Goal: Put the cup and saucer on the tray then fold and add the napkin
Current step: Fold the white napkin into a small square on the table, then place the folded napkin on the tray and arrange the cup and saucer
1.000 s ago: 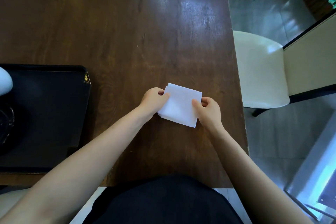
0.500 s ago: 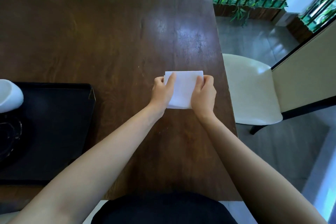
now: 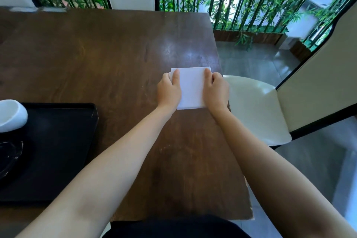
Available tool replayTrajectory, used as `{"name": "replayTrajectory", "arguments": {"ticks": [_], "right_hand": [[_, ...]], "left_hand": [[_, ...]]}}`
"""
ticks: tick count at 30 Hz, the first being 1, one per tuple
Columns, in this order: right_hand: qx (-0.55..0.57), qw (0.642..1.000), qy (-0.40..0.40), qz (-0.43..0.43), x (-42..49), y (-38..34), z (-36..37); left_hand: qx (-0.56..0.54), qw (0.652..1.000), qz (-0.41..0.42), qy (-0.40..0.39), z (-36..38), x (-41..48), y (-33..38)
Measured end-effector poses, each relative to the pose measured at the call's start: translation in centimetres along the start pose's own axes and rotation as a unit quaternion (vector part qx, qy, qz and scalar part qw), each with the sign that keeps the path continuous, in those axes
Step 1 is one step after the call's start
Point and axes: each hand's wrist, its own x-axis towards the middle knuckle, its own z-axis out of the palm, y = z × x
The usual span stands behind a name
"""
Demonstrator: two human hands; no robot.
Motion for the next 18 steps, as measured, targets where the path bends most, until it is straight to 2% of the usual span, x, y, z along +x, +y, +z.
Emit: {"name": "replayTrajectory", "arguments": {"ticks": [9, 18], "right_hand": [[0.032, 0.996, 0.013, -0.078, -0.1, -2.6, -1.2], [0.088, 0.981, -0.062, -0.159, -2.6, -8.0, 2.3]], "left_hand": [[-0.029, 0.995, 0.035, 0.086, -1.7, -1.0, 1.9], [-0.053, 0.979, 0.026, 0.198, -8.8, -2.1, 1.1]]}}
